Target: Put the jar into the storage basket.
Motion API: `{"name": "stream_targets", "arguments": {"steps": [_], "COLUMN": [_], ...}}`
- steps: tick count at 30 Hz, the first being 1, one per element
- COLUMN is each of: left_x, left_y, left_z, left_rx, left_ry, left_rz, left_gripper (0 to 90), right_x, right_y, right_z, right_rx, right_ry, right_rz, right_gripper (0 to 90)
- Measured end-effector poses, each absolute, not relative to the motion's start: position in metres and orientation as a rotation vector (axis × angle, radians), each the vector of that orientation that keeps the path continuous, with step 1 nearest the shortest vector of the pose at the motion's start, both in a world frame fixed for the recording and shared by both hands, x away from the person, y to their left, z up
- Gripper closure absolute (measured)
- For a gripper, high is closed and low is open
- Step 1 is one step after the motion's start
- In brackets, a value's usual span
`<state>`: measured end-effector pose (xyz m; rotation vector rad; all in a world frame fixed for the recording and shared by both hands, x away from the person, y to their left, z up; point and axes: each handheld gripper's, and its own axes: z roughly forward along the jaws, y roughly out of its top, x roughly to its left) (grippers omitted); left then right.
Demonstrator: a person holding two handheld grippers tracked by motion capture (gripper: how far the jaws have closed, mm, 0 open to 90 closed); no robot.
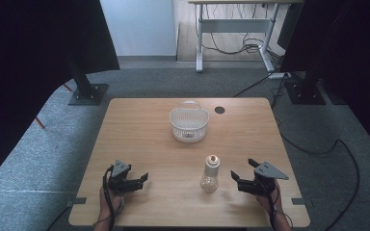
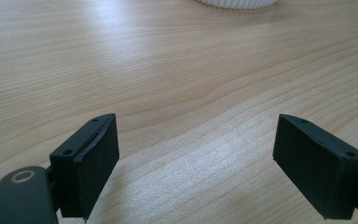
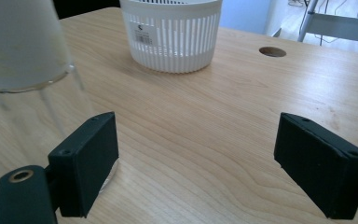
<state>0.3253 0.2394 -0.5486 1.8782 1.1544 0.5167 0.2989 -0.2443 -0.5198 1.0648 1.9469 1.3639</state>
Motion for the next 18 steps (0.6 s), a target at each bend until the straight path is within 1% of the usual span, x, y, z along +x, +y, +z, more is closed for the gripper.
{"name": "stream_targets", "arguments": {"steps": [18], "left_x": [0.326], "left_y": [0.238], "left_z": [-0.549], "left_rx": [1.891], "left_ry": [1.154], "left_rz": [0.513], "left_gripper": [13.8], "right_x": [0.287], "right_y": [-0.235], "right_z": [-0.508], "right_rx": [0.968], "right_ry": [1.971], "right_rz": [1.416], "right_gripper": [13.3]}}
